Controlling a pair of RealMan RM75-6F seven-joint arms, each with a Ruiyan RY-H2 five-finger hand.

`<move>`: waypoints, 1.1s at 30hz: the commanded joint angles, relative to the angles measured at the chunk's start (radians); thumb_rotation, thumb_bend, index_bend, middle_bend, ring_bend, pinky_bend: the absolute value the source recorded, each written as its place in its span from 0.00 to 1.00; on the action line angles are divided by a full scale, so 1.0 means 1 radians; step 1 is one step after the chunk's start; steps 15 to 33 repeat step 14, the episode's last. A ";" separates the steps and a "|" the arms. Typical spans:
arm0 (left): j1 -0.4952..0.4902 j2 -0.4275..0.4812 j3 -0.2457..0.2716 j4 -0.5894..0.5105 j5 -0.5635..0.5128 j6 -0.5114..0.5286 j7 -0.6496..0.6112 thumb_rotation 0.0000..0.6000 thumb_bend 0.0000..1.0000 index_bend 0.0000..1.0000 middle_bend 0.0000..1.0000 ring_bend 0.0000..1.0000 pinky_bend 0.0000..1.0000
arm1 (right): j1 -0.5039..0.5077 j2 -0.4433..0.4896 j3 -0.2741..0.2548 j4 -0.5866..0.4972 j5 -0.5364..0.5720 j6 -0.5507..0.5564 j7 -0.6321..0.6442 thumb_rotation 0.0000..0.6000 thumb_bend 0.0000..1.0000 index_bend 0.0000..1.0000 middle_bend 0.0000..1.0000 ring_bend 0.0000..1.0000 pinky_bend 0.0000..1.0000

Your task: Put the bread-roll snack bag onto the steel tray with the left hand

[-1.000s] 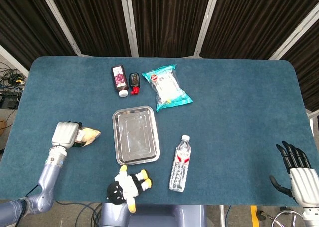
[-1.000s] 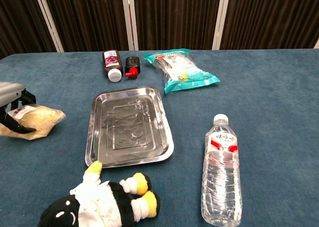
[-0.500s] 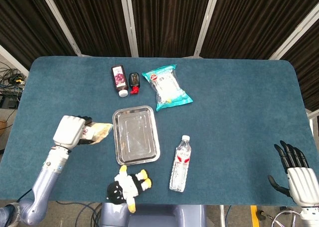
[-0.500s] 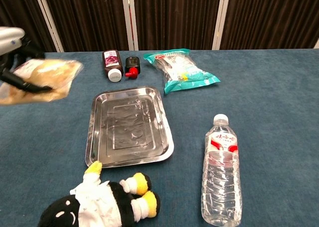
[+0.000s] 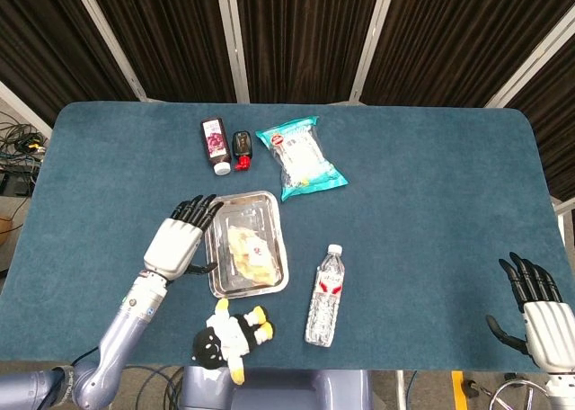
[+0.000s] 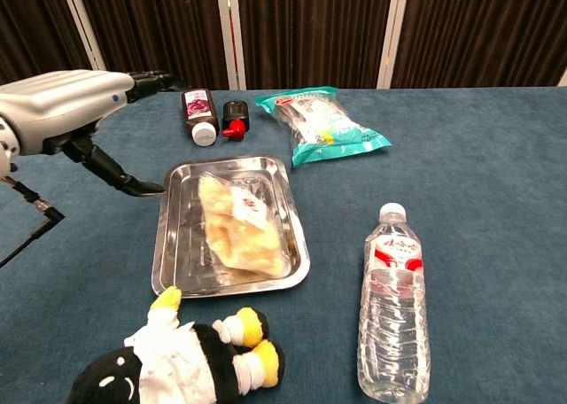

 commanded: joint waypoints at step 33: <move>0.334 0.310 0.222 0.069 0.275 0.298 -0.431 1.00 0.04 0.00 0.00 0.00 0.00 | 0.002 -0.013 -0.004 -0.006 0.001 -0.012 -0.044 1.00 0.30 0.00 0.00 0.00 0.08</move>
